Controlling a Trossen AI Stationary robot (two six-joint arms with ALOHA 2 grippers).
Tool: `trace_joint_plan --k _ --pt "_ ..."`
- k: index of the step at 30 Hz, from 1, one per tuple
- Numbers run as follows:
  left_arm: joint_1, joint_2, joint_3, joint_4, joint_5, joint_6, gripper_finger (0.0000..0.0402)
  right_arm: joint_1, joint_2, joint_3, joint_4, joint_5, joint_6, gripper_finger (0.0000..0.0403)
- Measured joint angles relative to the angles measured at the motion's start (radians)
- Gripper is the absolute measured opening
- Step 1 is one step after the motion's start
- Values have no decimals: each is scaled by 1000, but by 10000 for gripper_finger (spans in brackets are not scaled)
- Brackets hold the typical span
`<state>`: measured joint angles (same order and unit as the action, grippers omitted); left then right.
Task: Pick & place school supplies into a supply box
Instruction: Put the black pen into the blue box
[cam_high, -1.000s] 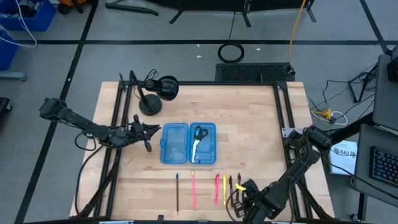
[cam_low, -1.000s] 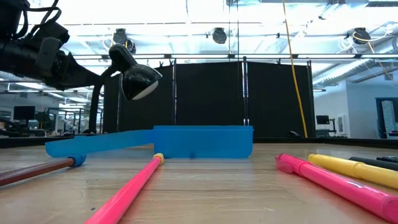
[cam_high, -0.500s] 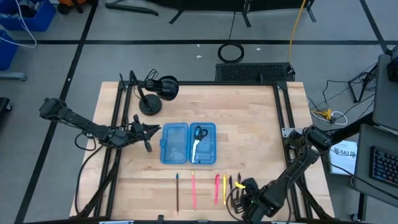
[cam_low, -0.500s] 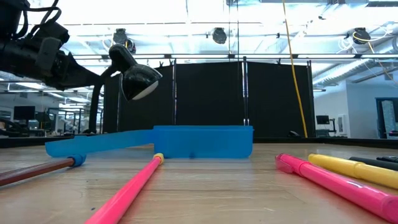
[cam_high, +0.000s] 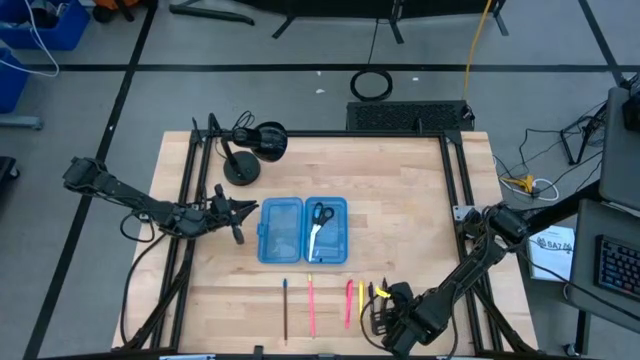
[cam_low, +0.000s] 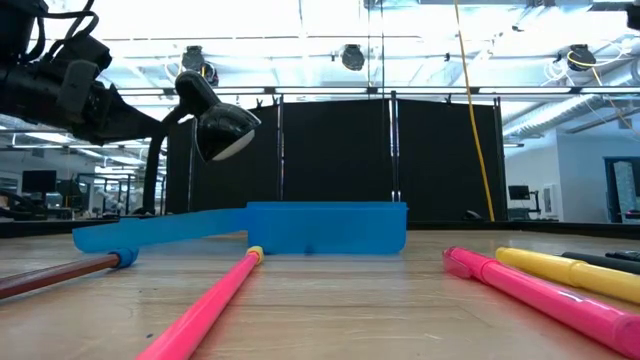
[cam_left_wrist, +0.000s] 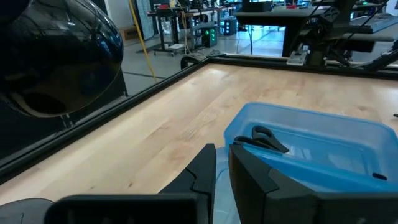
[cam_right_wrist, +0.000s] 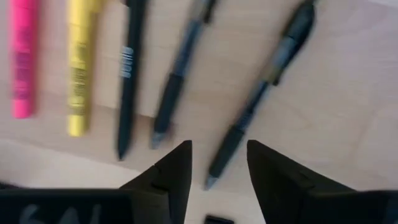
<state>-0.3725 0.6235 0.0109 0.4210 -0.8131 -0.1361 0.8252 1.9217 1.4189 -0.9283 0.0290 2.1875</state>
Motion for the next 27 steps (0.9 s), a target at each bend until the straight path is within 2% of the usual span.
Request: trace_joint_plan --k 10,19,27 --pt "0 0 0 -9 0 2 49 -3 53 0 -13 -15 7 139" --pt "0 0 0 -9 0 2 49 0 98 -4 -1 -105 -78 139" --pt "0 0 0 -7 0 -4 49 35 98 -115 64 -137 -135 138"
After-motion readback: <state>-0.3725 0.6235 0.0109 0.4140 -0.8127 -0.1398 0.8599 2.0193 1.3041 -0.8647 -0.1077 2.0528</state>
